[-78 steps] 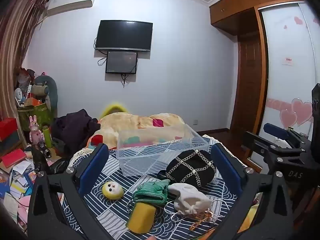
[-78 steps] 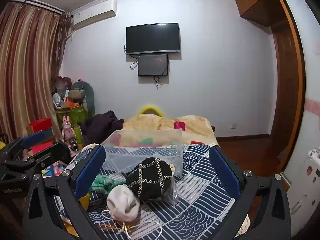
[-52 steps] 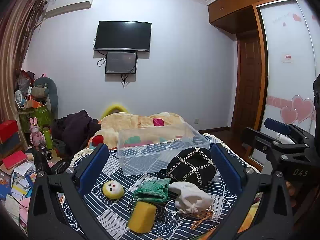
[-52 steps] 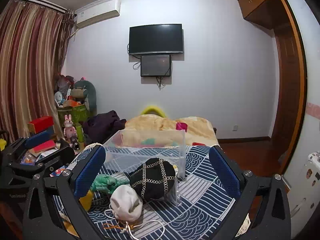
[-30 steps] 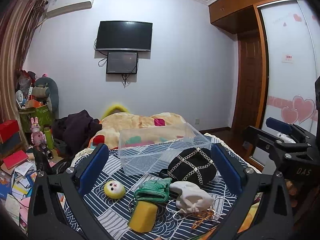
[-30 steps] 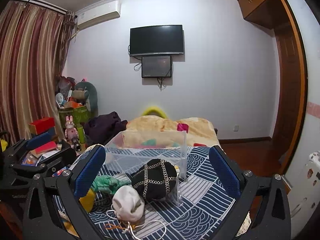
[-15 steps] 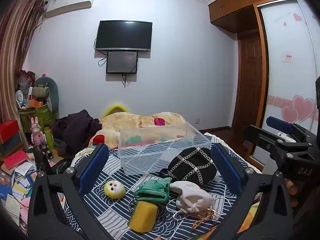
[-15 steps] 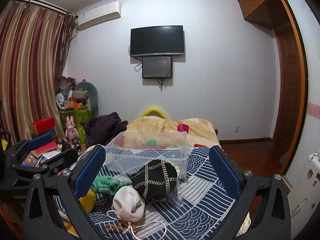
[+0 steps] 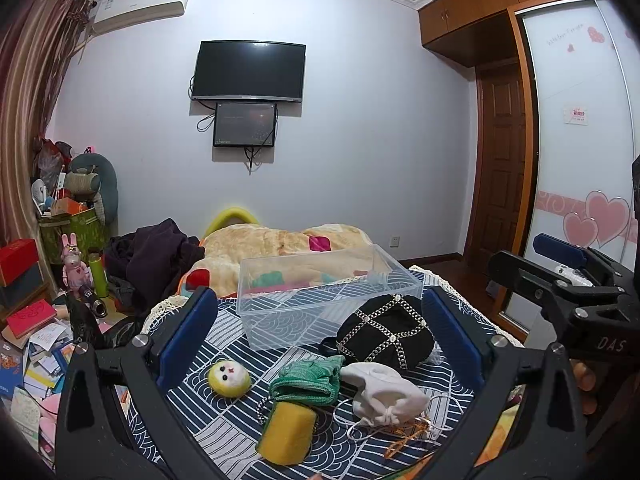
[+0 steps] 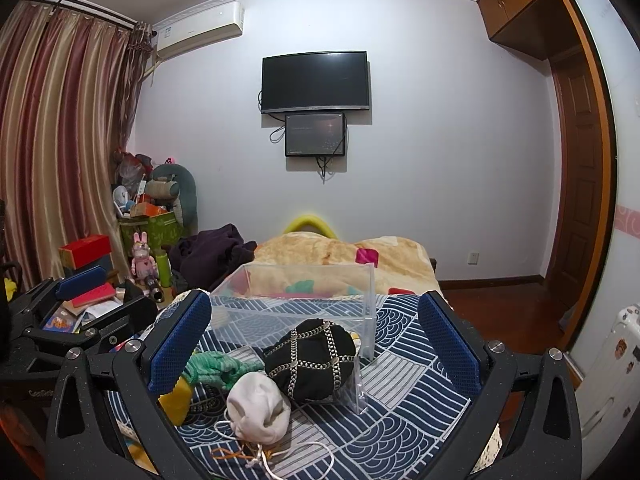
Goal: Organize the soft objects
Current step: 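Move left gripper to the yellow felt ball while right gripper approaches the black knit hat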
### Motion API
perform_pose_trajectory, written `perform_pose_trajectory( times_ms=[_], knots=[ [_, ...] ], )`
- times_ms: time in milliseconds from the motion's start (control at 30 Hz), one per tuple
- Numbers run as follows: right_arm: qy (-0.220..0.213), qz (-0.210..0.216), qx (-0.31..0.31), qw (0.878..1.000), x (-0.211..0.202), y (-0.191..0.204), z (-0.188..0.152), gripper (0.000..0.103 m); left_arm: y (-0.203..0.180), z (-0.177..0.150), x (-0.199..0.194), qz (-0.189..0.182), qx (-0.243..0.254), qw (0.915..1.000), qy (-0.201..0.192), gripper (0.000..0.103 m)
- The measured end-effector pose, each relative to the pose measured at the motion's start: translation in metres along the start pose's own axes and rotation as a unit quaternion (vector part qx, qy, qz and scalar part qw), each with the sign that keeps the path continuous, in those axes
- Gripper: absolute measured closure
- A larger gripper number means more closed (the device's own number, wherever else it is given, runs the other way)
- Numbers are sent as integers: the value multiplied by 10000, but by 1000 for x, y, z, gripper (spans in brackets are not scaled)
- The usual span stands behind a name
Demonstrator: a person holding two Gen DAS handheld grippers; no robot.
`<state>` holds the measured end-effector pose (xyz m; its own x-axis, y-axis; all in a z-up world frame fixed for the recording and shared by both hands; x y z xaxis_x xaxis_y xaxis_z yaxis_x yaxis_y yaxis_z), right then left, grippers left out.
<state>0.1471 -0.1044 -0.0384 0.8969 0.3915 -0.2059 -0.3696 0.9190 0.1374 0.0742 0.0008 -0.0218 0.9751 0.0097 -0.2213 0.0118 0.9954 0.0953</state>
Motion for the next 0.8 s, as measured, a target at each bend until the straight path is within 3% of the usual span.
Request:
perform_pose_trajectory(
  times_ms=[400, 633, 700, 800],
  knots=[
    [73, 69, 71, 9999, 3, 1, -1, 0, 3, -5, 5, 10, 2, 10000, 28, 0],
    [441, 53, 121, 9989, 23, -9, -18, 0, 23, -19, 23, 14, -239, 9992, 317, 0],
    [626, 92, 195, 9978, 32, -14, -24, 1, 32, -26, 31, 21, -339, 9985, 439, 11],
    [878, 83, 303, 9956, 44, -22, -33, 7, 48, -39, 47, 117, -432, 9963, 732, 18]
  ],
)
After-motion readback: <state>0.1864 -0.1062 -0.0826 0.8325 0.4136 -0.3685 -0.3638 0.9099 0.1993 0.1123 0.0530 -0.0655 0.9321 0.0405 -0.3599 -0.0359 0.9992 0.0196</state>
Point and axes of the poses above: each gripper's, at about its wrist camera, not at the fingertips, and x roughly the way its jaws point, y to its left, z to its top, the point moved 8 cm from there along x, roughly the way its jaws point, and after that the axes turned 9 degrees about x, right-handed, at the moved point
